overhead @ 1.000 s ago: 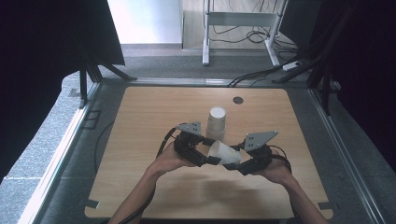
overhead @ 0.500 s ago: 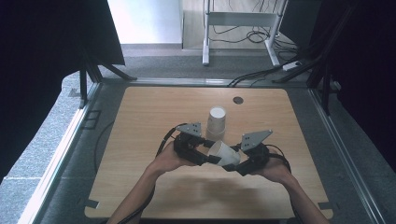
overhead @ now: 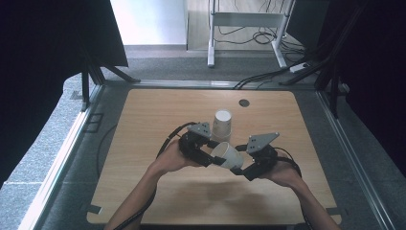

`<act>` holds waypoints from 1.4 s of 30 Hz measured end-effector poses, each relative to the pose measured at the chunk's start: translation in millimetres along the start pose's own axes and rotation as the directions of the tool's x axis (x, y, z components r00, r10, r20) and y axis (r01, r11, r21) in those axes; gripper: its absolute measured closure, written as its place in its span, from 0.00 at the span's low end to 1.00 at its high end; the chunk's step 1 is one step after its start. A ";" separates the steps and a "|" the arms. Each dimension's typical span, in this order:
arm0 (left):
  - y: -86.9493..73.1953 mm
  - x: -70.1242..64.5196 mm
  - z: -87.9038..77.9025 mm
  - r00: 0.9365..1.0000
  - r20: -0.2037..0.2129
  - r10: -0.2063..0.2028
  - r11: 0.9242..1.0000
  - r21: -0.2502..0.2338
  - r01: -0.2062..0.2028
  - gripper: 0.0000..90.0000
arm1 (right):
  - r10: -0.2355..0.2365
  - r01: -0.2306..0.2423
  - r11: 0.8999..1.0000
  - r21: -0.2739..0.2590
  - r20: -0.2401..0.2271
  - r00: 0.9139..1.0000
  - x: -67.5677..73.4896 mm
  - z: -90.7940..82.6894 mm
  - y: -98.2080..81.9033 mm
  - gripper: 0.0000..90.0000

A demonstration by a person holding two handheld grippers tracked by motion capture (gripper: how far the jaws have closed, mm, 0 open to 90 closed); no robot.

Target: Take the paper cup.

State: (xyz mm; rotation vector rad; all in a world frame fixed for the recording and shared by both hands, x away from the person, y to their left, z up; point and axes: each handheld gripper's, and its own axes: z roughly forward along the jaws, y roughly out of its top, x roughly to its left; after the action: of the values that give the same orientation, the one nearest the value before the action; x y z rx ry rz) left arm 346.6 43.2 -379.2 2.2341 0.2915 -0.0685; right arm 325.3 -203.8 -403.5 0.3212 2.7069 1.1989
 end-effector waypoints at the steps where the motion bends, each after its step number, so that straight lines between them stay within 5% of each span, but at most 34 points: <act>1: 1.6 -0.1 -0.1 1.000 -0.005 -0.002 1.000 0.017 0.002 0.42 | -0.001 0.001 1.000 0.015 0.003 1.000 0.4 0.6 0.6 0.21; 11: 16.8 -1.8 7.3 0.998 -0.067 0.005 0.986 0.169 0.006 0.42 | -0.065 0.052 0.987 0.152 0.082 0.995 9.4 21.0 2.6 0.25; 21: 17.2 -1.7 16.7 0.996 -0.091 -0.015 0.981 0.191 0.032 0.41 | -0.079 0.052 0.978 0.204 0.124 0.989 13.8 33.3 3.3 0.39; 24: 16.6 -1.4 16.3 0.996 -0.089 -0.021 0.985 0.170 0.036 0.38 | -0.054 0.031 0.983 0.181 0.122 0.991 13.4 33.4 1.2 0.41; 30: 15.3 1.2 9.3 0.996 -0.087 -0.034 0.998 0.059 0.039 0.22 | 0.043 -0.048 0.998 0.046 0.089 0.995 9.9 27.6 -5.3 0.42; 37: 8.4 1.5 5.4 0.996 -0.040 -0.085 0.995 -0.055 0.082 0.20 | 0.134 -0.130 0.987 -0.099 0.036 0.990 6.2 26.5 -18.1 0.42; 42: 5.9 2.2 10.0 0.996 -0.005 -0.087 0.993 -0.083 0.086 0.24 | 0.126 -0.123 0.983 -0.133 0.017 0.992 7.2 29.7 -20.6 0.41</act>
State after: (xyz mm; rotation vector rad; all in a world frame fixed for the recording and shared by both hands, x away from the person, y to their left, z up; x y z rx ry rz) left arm 350.6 32.3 -381.3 2.1394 0.3891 -0.0917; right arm 322.6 -194.4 -439.0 0.4904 2.6044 1.3892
